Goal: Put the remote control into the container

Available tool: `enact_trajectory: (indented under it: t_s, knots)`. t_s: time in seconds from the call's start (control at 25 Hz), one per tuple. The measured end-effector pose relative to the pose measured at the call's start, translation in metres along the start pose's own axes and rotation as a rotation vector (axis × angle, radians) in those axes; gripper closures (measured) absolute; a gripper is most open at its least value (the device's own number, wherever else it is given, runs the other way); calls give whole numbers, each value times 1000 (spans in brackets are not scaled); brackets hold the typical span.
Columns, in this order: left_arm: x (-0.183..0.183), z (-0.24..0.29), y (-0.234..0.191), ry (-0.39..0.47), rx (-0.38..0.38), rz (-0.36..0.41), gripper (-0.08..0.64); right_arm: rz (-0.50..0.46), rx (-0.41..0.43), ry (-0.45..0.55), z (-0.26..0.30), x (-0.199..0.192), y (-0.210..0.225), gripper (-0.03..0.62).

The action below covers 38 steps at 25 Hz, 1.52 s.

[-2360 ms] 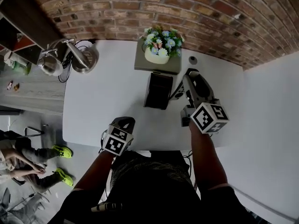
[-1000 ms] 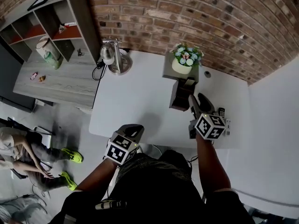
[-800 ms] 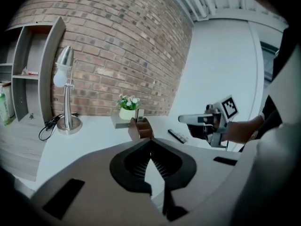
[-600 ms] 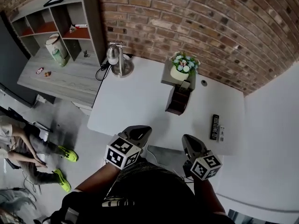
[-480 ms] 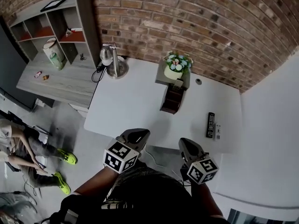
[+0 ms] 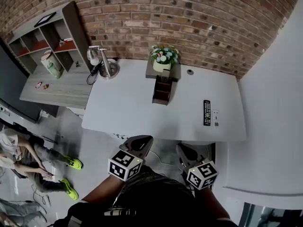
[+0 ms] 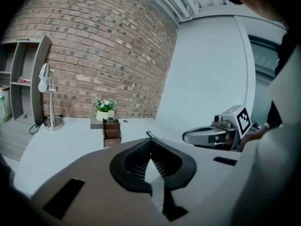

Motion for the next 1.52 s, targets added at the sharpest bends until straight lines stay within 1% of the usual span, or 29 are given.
enact_trajectory:
  t_s: [0.16, 0.4, 0.48, 0.56, 0.64, 0.72, 0.84, 0.92, 1.04, 1.16, 1.28, 1.36, 1.44, 1.52]
  knots:
    - [-3, -6, 5, -3, 21, -4, 555, -4, -2, 10, -6, -1, -1, 584]
    - [3, -14, 10, -15, 32, 39, 555, -5, -3, 19, -18, -2, -6, 584]
    - [-1, -12, 12, -16, 24, 66, 555, -3, -7, 15, -20, -7, -4, 584]
    - [-13, -10, 17, -23, 8, 72, 555, 5, -16, 6, -25, -16, -2, 584]
    - [-25, -6, 22, -42, -8, 48, 555, 15, -30, -1, -29, -22, 2, 584]
    - [-31, 0, 21, -71, -7, 35, 555, 26, -49, -9, -29, -23, 6, 584]
    - [-34, 9, 9, -132, 22, 89, 554, 38, -71, -27, -22, -24, 7, 584]
    - [-33, 17, 0, -157, 23, 111, 554, 34, -84, -47, -16, -26, 8, 584]
    - [-27, 31, -14, -169, -33, 115, 555, 34, -126, -63, -3, -26, 14, 584]
    - [-19, 45, -33, -204, -98, 171, 554, 42, -180, -75, 15, -26, 20, 584]
    - [-18, 57, -55, -273, -169, 218, 554, 32, -242, -107, 33, -36, 30, 584]
    - [-22, 66, -62, -323, -233, 236, 554, 28, -301, -141, 37, -47, 42, 584]
    - [-27, 77, -66, -361, -294, 259, 554, 34, -370, -152, 34, -53, 57, 584]
    - [-32, 86, -71, -397, -333, 275, 554, 29, -435, -157, 30, -55, 68, 584]
Point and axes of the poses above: the fingertips, and each gripper's own axes: z forward along the fingers, y to its right, x out of its top, the point moved 8 cm from there along -z, backward along the fingers, and after that the axes turned 13 degrees about y, right-handed, at the moved point
